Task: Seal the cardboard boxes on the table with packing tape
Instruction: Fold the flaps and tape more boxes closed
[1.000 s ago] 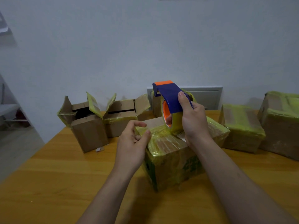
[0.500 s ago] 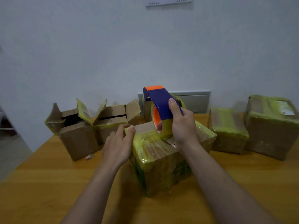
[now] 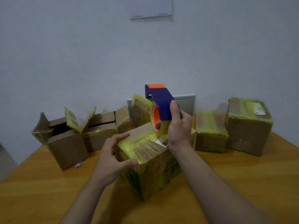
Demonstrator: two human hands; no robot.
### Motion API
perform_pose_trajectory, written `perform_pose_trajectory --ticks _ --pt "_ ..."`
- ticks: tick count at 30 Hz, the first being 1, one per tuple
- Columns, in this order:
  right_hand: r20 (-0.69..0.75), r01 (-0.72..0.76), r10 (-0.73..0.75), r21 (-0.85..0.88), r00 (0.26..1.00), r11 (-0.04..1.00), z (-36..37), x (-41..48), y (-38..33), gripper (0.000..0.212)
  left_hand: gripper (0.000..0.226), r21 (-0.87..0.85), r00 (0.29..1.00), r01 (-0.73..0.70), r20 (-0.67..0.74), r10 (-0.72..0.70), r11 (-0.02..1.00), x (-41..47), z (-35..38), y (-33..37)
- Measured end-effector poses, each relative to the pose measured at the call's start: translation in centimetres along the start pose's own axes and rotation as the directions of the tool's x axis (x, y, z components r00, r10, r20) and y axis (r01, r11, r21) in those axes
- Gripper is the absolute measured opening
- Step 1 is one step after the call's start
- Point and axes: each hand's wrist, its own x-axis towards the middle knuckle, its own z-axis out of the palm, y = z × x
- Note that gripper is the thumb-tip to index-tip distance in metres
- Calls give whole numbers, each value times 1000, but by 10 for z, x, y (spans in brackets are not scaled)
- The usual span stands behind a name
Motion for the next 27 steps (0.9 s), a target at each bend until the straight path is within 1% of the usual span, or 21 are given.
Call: perform_pose_trajectory --ticks 2,4,7,10,12,15,18,23,27 --pt "-37 32 -33 -13 999 999 -11 3 -3 40 107 9 997 45 -71 -44 999 2 16 8" --pt "-92 48 -48 1 995 999 -23 7 -5 42 102 58 990 73 -123 -66 996 11 36 16" --pt "-174 48 -46 12 984 999 -42 12 -6 45 106 110 982 114 -164 -95 987 28 66 26" --pt "-230 50 -48 2 972 999 -62 16 -9 36 111 197 975 161 -184 -125 967 44 96 33" --pt "-257 44 -46 -15 965 999 -74 19 -9 36 113 260 970 192 -199 -142 946 55 113 39" --pt "-283 41 -50 -40 958 998 -87 24 -8 43 116 375 979 187 -143 -143 908 69 134 46" --pt "-271 61 -76 -64 959 996 -95 30 -10 42 114 455 992 128 -57 -115 881 79 147 47" --pt "-235 85 -105 -91 966 992 -98 43 -11 37 100 552 993 116 -67 -95 826 104 163 48" --pt "-169 111 -131 -125 977 986 -95 49 -7 29 91 604 999 51 -21 -48 795 125 175 49"
